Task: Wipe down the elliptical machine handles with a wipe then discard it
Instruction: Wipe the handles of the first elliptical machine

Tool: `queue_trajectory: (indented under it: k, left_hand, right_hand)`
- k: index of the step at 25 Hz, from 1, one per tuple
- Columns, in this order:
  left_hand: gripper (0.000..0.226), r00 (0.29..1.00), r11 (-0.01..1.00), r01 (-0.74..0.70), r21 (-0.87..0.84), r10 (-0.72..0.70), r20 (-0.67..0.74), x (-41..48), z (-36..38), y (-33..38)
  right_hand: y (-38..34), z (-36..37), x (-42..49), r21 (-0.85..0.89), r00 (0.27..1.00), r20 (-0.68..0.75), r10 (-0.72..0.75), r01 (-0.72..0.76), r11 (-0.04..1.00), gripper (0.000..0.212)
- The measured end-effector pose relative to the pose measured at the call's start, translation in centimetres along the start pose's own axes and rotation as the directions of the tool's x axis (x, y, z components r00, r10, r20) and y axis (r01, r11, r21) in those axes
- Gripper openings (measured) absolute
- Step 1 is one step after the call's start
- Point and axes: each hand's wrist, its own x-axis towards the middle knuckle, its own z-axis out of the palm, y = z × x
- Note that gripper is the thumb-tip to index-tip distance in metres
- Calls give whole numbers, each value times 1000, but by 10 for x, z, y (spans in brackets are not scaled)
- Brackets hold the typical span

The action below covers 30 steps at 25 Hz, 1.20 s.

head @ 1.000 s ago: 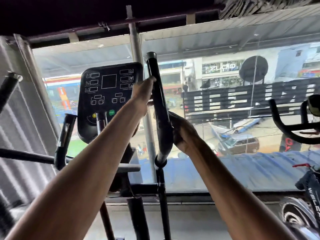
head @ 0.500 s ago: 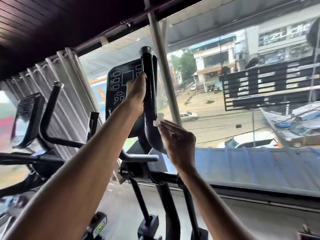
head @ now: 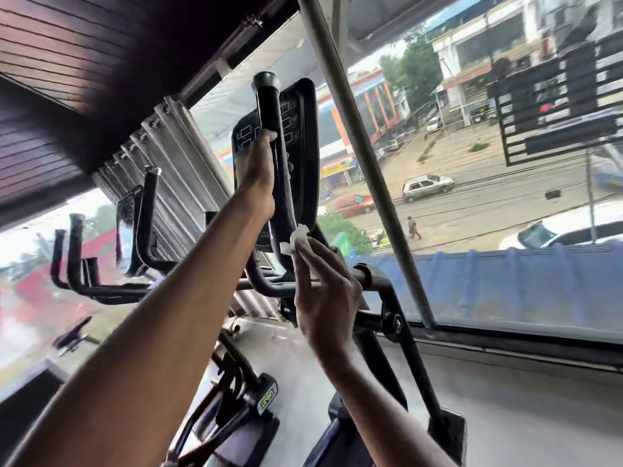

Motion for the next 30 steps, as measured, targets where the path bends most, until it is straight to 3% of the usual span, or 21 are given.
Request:
queue_trajectory:
  k: [5,9,12,15,17,19,22,24,25,28,30]
  left_hand:
    - [24,999,999,-23,31,24,-36,-4,2,0]
    - [24,998,998,-32,50,35,-45,-6,2,0]
    - [24,998,997,-21,77,25,-52,-10,3,2]
    - [22,999,994,-3,111,8,-39,-17,-2,5]
    - [23,1000,989,-25,147,26,-8,-22,-10,8]
    - [24,992,970,-123,212,114,55,-28,-19,7]
    - [52,940,781,-328,532,328,98,-51,-33,-2]
    - [52,854,616,-490,617,482,198,-71,-40,-6]
    - [47,818,551,-557,622,493,296,-80,-43,-5]
    - [38,756,479,-637,604,234,612,-96,-47,10]
    - [31,724,415,-655,632,103,682,-100,-47,18]
  right_hand:
    - [-3,-2,5,14,993,-64,104,-103,995,15]
    - [-4,-6,-3,-19,1000,-4,28,-28,999,15]
    - [10,-17,-5,-74,998,-2,69,-69,995,13]
    - [3,-19,-6,-45,998,61,-11,14,999,13]
    - [12,-25,-2,-42,986,106,131,-127,991,11]
    - [21,-34,8,56,891,201,408,-426,903,11]
    - [19,-41,32,234,742,373,558,-657,717,18]
    - [10,-41,46,330,709,430,559,-700,633,16]
    - [6,-40,52,363,705,447,551,-706,608,15]
    - [0,-42,62,421,721,487,493,-688,591,12]
    - [-5,-45,62,445,719,518,463,-689,572,11]
